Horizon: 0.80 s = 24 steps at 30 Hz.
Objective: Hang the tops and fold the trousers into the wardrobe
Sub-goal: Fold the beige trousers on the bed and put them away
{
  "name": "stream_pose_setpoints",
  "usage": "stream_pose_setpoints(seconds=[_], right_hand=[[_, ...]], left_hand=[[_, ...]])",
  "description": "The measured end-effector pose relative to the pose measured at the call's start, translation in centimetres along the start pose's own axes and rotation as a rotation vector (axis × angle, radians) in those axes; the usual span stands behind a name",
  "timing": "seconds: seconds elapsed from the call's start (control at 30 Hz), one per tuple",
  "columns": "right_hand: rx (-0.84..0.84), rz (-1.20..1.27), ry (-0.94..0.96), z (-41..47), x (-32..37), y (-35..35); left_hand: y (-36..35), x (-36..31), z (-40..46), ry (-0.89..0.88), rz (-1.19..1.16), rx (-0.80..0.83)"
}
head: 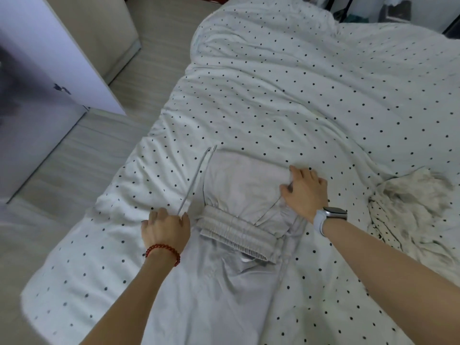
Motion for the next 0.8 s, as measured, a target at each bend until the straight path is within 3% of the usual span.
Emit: stream_pose_setpoints(seconds=[0.07,0.13,0.23,0.3,0.37,0.43,0.57,0.7,0.8], right_hand=[[0.010,0.003,-0.019,0.0,0.3,0.8],[0.016,0.043,0.003,0.2,0.6,1.8],[-0.037,0.036,0.111,-0.4,1.6,3.7],[-0.071,0.034,0.176,-1.4,2.3,5.0],[-0.089,0.063,0.247,-2.6,3.1,6.3],[-0.102,0.100,0.324,-4.5,4.1,7.8],[-0.180,0.172,0.491,-10.3,6.9,9.4],[-0.210,0.237,0.725,-17.1,9.7,8.3],[-0.147,0.274,0.853,-20.8,11.1,5.8]], left_hand=[[0.1,0.5,-1.5,-0.086,-0.008,-0.088],[0.2,0.4,-2.8,-0.282,-0.097,-0.148],[-0.8,-1.3,-4.9,-0.576,-0.086,0.170],[-2.0,-1.9,-5.9,-0.576,-0.081,0.413],[-2.7,-2.1,-6.0,-0.504,-0.214,0.460],[-2.1,-1.8,-6.2,-0.358,-0.600,0.388],[1.5,0.5,-7.7,0.112,-1.234,0.226],[4.5,4.3,-10.7,0.498,-1.931,0.235],[4.9,6.8,-12.7,0.557,-2.070,0.238]])
Point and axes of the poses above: each hand's wrist, its own z-axis towards the middle knuckle, its own y-axis out of the back of the hand, x = y × z, the point moved 1 cm from there along z, towards the middle knuckle, and after that the axes turned 6 degrees about -z, right-handed, at the moved point
